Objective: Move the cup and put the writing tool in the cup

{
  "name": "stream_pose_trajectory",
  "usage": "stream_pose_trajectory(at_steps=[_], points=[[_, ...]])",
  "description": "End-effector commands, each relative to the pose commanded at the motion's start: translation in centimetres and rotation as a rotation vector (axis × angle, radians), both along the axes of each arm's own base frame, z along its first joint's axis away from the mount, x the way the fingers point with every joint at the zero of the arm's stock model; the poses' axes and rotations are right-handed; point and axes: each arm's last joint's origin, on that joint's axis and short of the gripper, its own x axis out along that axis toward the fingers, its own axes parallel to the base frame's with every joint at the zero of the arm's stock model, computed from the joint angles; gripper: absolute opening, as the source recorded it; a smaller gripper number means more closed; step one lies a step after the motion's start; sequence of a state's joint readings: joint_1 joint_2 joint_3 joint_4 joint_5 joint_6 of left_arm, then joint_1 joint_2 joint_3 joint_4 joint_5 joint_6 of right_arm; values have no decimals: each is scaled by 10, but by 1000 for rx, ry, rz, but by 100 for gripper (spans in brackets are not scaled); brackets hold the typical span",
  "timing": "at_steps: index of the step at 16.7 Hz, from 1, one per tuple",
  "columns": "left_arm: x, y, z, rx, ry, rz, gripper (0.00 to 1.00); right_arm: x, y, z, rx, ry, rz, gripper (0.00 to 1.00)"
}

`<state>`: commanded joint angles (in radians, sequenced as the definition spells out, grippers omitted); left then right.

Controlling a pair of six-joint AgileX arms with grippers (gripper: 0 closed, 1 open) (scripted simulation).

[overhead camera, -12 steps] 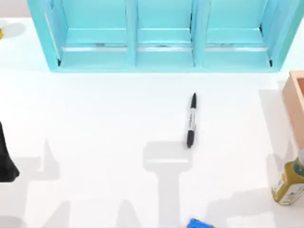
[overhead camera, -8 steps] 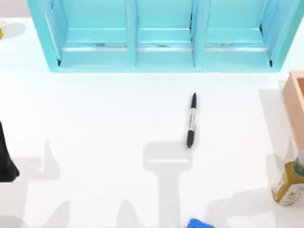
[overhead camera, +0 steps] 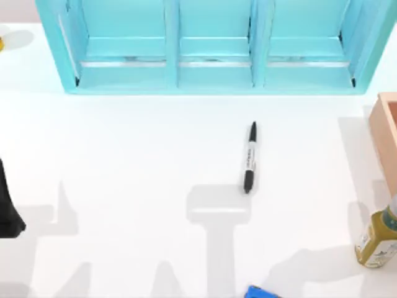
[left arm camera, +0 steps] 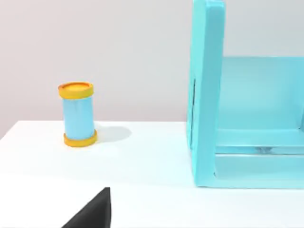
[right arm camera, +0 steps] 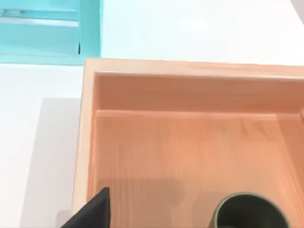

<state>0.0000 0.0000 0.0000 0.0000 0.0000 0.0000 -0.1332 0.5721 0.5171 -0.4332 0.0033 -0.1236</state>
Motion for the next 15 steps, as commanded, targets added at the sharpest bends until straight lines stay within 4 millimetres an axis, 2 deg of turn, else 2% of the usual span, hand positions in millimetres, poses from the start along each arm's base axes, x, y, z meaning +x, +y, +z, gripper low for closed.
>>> stream_pose_trajectory(at_steps=[3,8,12,15], points=[[0,0,0,0,0,0,100,41,-16,20,4,300,-24,100],[0,0,0,0,0,0,100,112,-53,22,60,743,-29,100],[0,0,0,0,0,0,100,154,-84,16,112,958,-15,100],[0,0,0,0,0,0,100,174,-100,8,141,1048,-4,100]])
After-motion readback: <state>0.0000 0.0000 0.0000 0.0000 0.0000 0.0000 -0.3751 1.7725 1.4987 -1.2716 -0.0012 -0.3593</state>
